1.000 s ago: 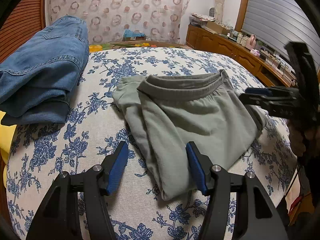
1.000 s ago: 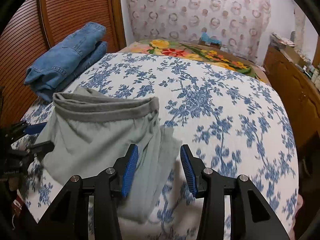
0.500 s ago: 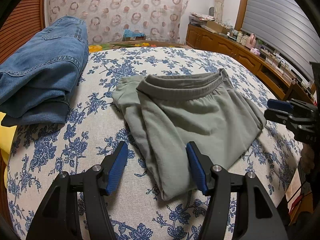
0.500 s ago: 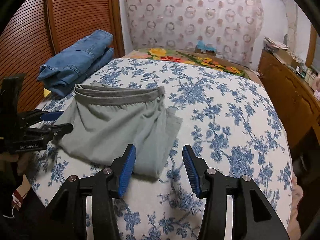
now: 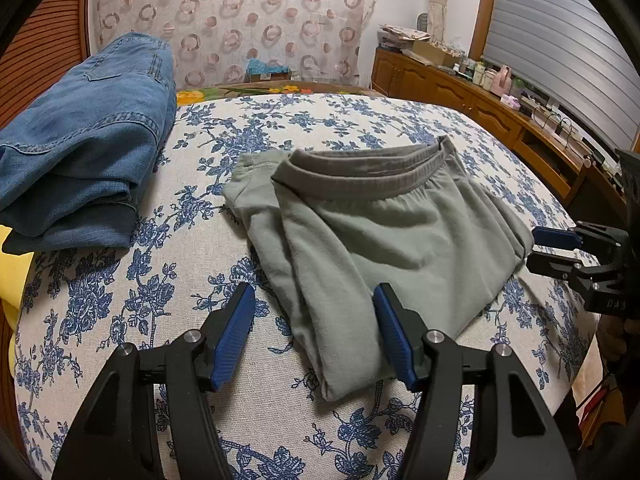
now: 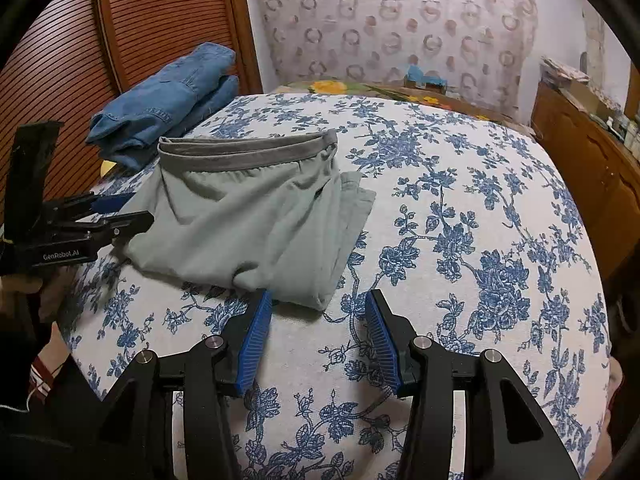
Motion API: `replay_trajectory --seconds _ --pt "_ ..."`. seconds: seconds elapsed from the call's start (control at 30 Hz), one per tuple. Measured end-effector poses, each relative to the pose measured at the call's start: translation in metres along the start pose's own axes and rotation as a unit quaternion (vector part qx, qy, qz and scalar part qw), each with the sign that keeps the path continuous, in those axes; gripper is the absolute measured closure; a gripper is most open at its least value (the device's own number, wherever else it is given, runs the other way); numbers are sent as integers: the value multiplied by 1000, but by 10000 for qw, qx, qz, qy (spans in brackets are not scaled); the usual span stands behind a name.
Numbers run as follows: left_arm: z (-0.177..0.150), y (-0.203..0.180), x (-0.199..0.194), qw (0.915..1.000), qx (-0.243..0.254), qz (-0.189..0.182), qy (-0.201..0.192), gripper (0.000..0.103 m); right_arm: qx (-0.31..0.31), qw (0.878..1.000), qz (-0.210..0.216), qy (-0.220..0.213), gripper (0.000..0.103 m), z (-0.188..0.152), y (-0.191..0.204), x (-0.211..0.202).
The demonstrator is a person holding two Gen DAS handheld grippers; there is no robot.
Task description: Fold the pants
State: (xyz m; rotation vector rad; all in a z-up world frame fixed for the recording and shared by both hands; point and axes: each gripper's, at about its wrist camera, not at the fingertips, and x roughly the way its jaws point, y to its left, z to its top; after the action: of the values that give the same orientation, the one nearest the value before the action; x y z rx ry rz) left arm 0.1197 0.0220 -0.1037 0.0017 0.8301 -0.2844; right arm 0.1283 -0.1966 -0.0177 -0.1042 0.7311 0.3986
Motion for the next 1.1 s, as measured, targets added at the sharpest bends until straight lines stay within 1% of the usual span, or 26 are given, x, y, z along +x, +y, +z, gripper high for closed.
replay_trajectory --seconds 0.1,0.23,0.3,0.37,0.4,0.43,0.53,0.63,0.73,0.83,0.93,1.03,1.07,1.1 --pt "0 0 0 10000 0 2 0 40 -7 10000 60 15 53 1 0 2" --pt "0 0 0 10000 1 3 -1 40 -50 9999 120 19 69 3 2 4" --pt "0 1 0 10000 1 2 0 40 -59 9998 168 39 76 4 2 6" --pt "0 0 0 10000 1 2 -1 40 -69 9998 175 36 80 5 3 8" --pt "0 0 0 10000 1 2 -1 40 -76 9998 192 30 84 6 3 8" --pt "0 0 0 10000 3 3 -1 40 -80 9998 199 30 89 6 4 9" --pt "0 0 0 10000 4 4 -1 40 -120 9998 177 -20 97 6 2 6" --pt "0 0 0 10000 5 9 -1 40 -101 9999 68 -77 100 5 -3 1" --pt "0 0 0 10000 -3 0 -2 40 -46 10000 4 -66 100 2 -8 0" --pt "0 0 0 10000 -7 4 0 40 29 10000 39 -66 100 0 -11 0" --pt "-1 2 -11 9999 -49 3 -119 40 0 9999 29 -113 100 1 -10 -1" --pt "-6 2 -28 9996 -1 -72 -273 40 -53 9999 2 -147 100 2 -9 -4" --pt "-9 2 -32 9995 34 -96 -288 43 -51 9999 -8 -155 100 2 -9 -5" --pt "-12 1 -35 9995 74 -134 -270 49 -54 9999 -6 -161 100 2 -9 -6"
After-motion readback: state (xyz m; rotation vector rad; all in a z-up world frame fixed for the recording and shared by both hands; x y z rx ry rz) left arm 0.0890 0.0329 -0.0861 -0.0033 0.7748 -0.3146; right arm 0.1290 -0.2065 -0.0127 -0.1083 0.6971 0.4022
